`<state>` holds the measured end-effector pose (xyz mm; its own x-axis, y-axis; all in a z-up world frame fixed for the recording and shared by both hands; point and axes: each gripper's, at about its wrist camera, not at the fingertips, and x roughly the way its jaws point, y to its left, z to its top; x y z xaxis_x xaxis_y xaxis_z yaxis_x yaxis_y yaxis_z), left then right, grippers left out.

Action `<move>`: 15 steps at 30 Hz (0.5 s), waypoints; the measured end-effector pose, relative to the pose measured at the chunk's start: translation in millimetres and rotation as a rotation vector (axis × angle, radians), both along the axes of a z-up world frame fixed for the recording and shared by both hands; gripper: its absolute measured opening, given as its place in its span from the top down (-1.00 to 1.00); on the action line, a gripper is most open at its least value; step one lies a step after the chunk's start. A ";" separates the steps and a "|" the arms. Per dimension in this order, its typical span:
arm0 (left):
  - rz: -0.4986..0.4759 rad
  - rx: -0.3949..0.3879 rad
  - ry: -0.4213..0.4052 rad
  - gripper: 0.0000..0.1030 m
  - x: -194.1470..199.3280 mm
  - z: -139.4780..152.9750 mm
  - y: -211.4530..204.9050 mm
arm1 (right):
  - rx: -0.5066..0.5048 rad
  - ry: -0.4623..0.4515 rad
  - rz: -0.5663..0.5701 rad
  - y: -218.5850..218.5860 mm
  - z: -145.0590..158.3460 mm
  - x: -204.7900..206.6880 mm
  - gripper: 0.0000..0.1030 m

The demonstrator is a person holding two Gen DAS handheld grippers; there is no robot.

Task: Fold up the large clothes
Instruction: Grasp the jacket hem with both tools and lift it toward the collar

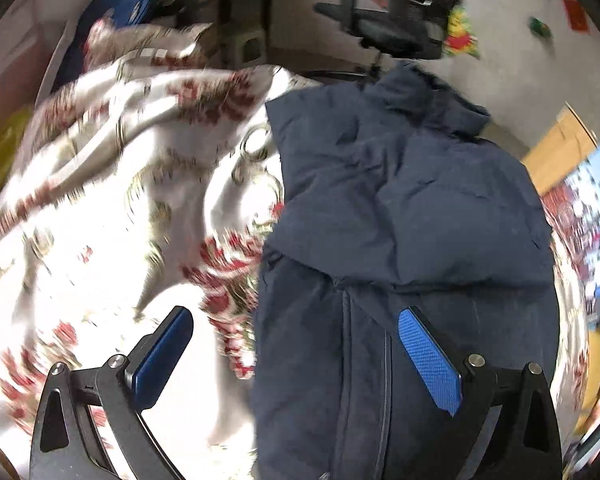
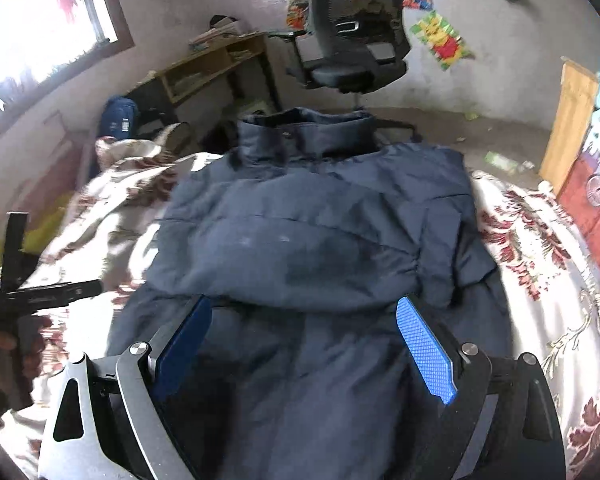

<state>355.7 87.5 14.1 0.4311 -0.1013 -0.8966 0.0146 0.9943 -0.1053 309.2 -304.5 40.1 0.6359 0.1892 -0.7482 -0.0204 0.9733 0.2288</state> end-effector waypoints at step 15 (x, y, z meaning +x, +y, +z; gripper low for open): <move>-0.050 -0.003 -0.197 -1.00 57.6 109.0 6.0 | -0.115 0.035 0.032 -8.5 71.9 81.7 -0.77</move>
<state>413.3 93.5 123.1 0.5923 -0.1299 -0.7952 0.0848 0.9915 -0.0988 390.8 -313.0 112.0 0.6039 0.1208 -0.7878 -0.0456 0.9921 0.1171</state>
